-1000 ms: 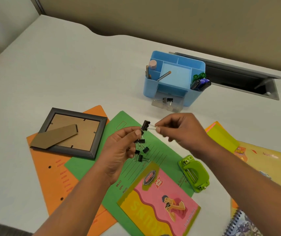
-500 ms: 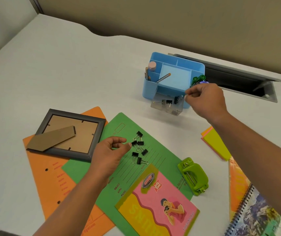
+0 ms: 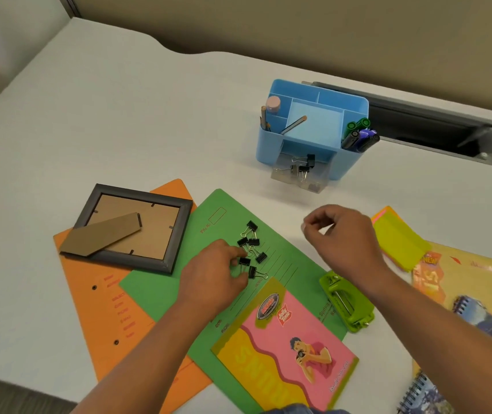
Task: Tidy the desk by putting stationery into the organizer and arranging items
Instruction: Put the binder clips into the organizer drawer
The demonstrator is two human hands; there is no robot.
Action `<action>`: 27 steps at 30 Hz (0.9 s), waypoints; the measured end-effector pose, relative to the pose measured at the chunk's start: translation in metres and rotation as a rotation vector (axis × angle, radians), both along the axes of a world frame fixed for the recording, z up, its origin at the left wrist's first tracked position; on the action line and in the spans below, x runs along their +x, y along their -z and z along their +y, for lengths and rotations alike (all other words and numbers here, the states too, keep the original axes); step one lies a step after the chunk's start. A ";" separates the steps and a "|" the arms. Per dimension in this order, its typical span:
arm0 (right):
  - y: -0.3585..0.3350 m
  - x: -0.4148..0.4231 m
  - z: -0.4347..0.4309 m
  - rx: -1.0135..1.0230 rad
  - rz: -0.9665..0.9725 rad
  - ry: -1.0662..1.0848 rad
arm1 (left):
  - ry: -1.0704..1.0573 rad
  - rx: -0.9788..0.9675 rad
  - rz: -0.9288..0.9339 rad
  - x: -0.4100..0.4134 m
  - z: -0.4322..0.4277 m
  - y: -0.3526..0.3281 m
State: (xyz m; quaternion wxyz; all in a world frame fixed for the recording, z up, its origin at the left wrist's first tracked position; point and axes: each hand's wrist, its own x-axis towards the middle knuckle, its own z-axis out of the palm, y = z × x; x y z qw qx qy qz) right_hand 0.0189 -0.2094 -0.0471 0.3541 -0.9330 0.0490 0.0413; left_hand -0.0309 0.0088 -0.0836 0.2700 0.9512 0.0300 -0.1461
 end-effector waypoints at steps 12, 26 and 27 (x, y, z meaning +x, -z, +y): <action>0.013 -0.033 0.022 0.051 0.137 -0.115 | 0.040 0.151 -0.054 0.002 -0.002 0.002; 0.008 -0.036 0.031 0.094 0.160 -0.176 | 0.302 0.204 -0.082 0.000 0.026 0.002; 0.007 -0.037 0.032 0.100 0.167 -0.194 | 0.291 0.194 -0.092 0.000 0.027 0.000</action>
